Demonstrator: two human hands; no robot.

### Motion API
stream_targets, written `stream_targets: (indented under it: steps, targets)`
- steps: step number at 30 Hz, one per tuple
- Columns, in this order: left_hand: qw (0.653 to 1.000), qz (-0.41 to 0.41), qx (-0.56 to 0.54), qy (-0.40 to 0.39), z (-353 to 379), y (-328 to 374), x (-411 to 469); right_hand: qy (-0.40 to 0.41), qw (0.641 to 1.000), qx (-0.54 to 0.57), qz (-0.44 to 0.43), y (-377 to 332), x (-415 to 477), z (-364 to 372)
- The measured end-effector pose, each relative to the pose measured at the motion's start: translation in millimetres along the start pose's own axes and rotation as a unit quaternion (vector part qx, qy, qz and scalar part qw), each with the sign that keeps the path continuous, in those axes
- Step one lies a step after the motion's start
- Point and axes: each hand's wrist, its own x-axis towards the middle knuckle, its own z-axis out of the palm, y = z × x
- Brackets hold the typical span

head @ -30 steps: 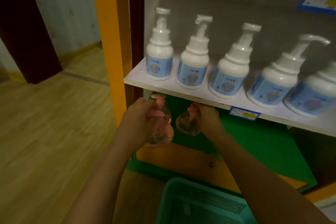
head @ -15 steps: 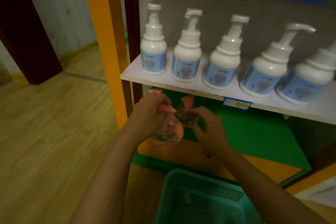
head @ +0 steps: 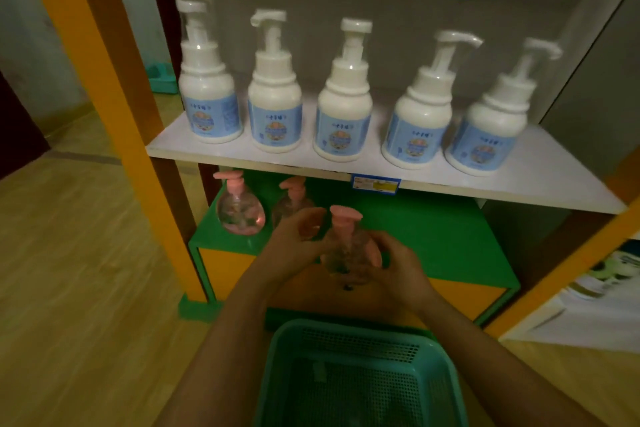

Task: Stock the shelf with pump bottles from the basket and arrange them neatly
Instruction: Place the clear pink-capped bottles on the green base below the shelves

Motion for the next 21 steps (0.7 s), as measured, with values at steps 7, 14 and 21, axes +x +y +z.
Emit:
stream_targets:
  steps: [7, 14, 21]
  targets:
    - [0.998, -0.040, -0.017, -0.041, 36, -27, 30, 0.016, 0.998, 0.036, 0.043, 25, 43, 0]
    - [0.998, -0.050, -0.024, -0.004, 45, -59, 66, 0.007, 0.996, 0.072, 0.046, 44, 67, 10]
    - [0.999, -0.032, -0.004, -0.010, 51, -68, 69, -0.021, 0.994, 0.088, 0.068, 43, 72, 11]
